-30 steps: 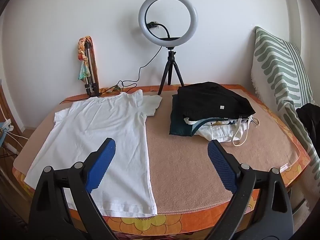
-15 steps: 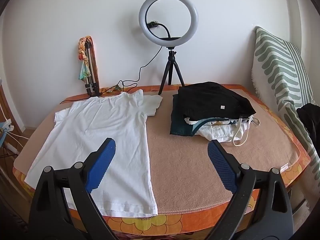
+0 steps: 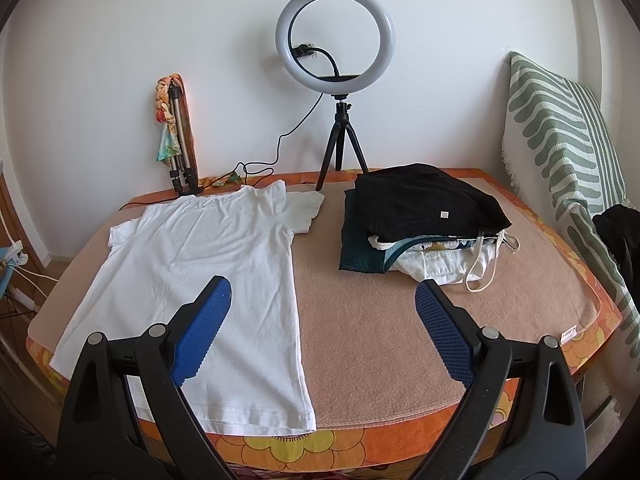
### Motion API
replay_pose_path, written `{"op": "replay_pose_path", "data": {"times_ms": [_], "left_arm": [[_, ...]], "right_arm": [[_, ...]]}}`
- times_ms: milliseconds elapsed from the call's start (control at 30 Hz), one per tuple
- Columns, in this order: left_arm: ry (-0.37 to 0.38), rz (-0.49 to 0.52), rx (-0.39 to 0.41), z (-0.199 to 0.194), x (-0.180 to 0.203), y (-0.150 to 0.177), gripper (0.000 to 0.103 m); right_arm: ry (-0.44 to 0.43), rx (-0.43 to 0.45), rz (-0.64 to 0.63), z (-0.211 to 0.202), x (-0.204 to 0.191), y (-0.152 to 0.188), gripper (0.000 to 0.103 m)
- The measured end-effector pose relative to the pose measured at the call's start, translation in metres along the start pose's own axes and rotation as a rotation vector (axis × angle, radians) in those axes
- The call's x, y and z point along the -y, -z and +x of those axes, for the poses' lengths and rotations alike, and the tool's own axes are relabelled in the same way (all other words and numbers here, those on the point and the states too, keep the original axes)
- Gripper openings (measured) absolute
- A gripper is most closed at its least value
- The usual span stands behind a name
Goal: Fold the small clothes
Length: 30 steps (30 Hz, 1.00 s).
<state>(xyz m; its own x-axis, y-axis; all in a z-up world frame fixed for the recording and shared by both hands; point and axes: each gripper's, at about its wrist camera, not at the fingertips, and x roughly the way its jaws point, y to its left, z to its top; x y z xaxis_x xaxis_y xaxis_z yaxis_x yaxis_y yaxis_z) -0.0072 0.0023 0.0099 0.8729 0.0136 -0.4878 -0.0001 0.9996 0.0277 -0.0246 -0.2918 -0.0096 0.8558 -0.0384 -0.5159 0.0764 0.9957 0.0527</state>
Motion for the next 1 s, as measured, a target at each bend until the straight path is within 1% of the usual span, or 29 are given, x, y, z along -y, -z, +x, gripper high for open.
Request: {"op": "replay_pose_path", "data": {"times_ms": [500,600,667,700,833,1000], "left_arm": [[0.0,-0.001,0.002,0.0001,0.0005,-0.0014,0.102],[-0.004,-0.001,0.004,-0.0002,0.0012,-0.0005,0.102],[-0.006,0.0,0.004,-0.0003,0.0015,-0.0001,0.102],[-0.007,-0.001,0.004,-0.0002,0.0014,-0.0001,0.102],[-0.011,-0.002,0.003,0.0008,0.0007,-0.0012,0.102],[-0.015,0.001,0.009,0.0003,-0.0005,-0.0019,0.102]], "right_arm": [[-0.001,0.008,0.001,-0.0034,0.0017,0.0025,0.095],[0.0,0.007,0.001,-0.0027,-0.002,-0.0012,0.095],[0.001,0.007,0.0,0.0016,-0.0012,0.004,0.095],[0.003,0.008,0.001,-0.0001,-0.0034,-0.0019,0.095],[0.003,0.012,0.008,-0.0056,-0.0041,-0.0045,0.095],[0.003,0.012,0.008,-0.0042,0.0033,0.0007,0.095]]}}
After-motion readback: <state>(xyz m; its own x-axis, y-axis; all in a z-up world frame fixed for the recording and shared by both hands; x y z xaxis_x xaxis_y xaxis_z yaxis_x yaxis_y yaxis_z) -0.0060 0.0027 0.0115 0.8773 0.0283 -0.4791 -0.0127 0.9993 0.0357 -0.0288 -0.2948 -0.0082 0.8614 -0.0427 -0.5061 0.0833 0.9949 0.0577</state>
